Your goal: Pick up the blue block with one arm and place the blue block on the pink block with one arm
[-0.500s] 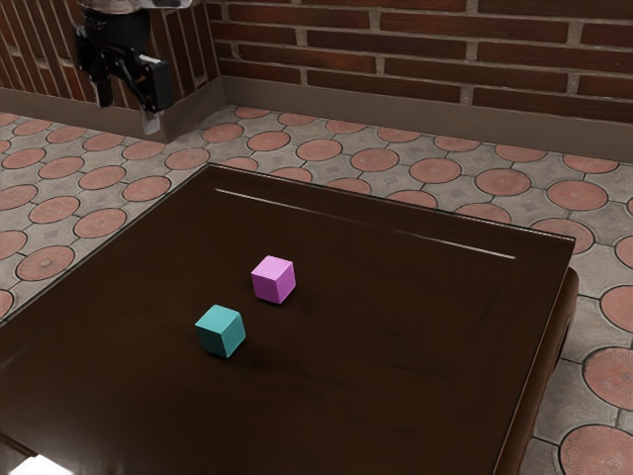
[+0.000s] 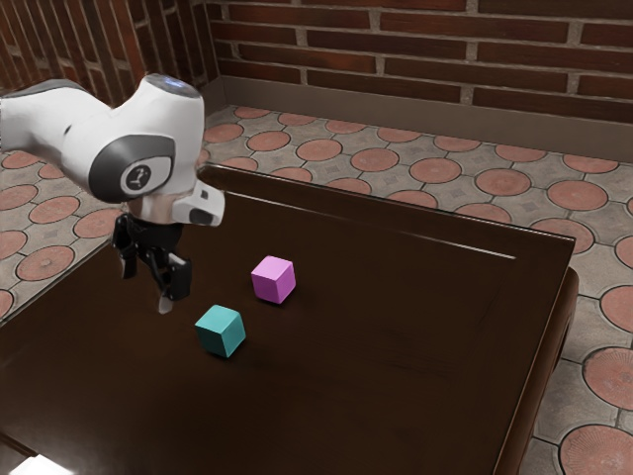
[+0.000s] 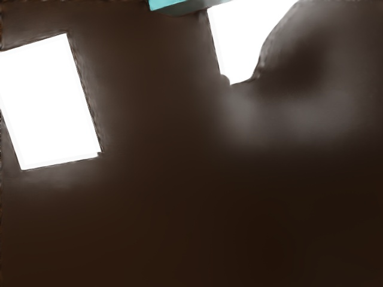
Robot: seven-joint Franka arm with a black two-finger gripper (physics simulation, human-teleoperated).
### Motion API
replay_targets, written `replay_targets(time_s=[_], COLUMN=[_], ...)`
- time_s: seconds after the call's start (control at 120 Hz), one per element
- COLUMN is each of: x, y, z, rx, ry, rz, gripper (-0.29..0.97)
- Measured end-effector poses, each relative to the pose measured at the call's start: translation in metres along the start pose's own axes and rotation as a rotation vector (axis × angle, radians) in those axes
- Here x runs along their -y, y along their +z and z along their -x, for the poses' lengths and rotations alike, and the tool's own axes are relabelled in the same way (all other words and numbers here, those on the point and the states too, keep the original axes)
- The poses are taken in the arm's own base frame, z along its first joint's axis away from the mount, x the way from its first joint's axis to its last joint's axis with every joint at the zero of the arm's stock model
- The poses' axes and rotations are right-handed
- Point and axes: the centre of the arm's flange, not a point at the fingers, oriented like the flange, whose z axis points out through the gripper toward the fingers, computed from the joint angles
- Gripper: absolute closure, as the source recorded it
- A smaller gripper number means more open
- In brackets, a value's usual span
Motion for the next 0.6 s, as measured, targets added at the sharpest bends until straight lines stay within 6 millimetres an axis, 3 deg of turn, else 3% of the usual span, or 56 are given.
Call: replay_targets(time_s=[0.092,0.183,0.267,0.367,0.442,0.6], x=[0.006,0.020,0.043,0.056,0.054,0.045], y=[0.024,0.069,0.086,0.111,0.120,0.141], z=[-0.017,-0.060,-0.102,-0.133,-0.144,-0.142], rx=[-0.061,-0.088,-0.149,-0.181,-0.203,-0.200], ry=[-0.010,0.005,0.005,0.006,0.011,0.008], rz=[0.008,0.046,0.083,0.122,0.137,0.149], gripper=[0.00,0.00,0.00,0.00,0.00,0.00])
